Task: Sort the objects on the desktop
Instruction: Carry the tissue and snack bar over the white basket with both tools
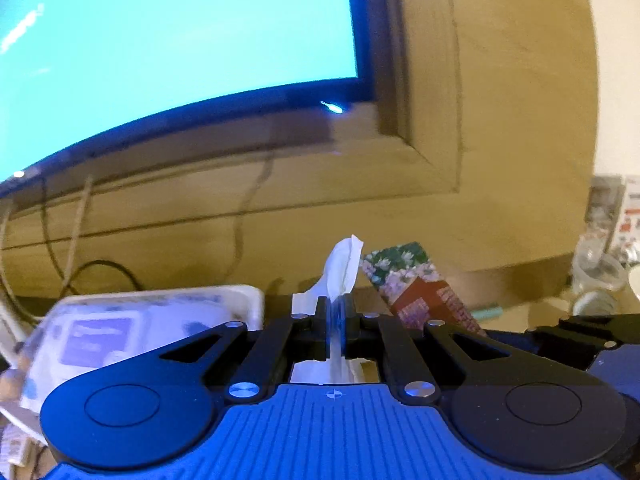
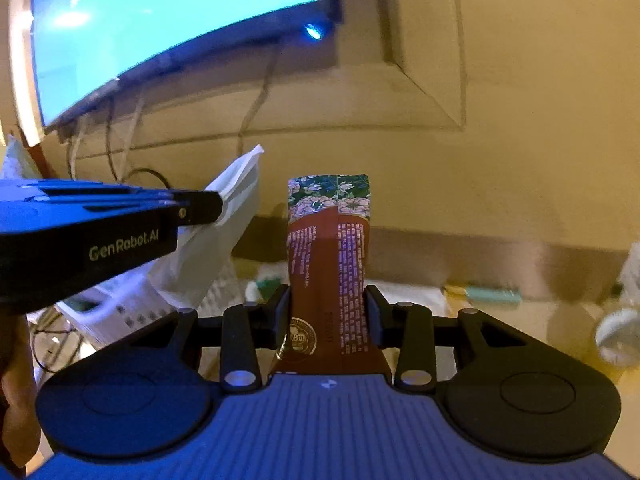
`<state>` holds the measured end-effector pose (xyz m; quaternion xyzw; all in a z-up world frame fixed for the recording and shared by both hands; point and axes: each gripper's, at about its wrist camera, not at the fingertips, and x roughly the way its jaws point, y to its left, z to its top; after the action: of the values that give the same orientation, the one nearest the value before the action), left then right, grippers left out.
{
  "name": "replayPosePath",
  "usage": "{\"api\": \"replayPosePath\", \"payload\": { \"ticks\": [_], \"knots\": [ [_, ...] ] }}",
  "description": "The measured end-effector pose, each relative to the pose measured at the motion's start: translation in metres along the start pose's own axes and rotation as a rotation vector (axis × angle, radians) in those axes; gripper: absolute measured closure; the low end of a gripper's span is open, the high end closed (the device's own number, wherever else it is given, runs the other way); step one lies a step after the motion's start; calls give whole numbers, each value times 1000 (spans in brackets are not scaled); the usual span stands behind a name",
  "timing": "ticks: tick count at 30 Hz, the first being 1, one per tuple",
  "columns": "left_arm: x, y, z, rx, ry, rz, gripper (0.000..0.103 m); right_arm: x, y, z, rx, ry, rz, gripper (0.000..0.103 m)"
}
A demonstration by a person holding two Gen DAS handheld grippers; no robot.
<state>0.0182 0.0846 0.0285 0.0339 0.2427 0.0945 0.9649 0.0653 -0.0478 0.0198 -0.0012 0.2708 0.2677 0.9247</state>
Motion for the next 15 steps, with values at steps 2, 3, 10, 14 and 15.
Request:
{"api": "replayPosePath", "payload": {
  "ticks": [2,3,10,14,15],
  "knots": [
    [-6,14,7,-13,-9,27,103,0,14,12,-13,-17,25,59],
    [-9,21,10,-18,-16,45,103,1,20,17,-20,-25,37,59],
    [-27,81,12,-43,-31,144,103,11,86,46,-67,-50,147,59],
    [-27,122,-2,-62,-7,201,103,35,130,50,-90,-30,196,59],
    [-26,130,-5,-62,-2,212,103,41,140,50,-91,-19,209,59]
  ]
}}
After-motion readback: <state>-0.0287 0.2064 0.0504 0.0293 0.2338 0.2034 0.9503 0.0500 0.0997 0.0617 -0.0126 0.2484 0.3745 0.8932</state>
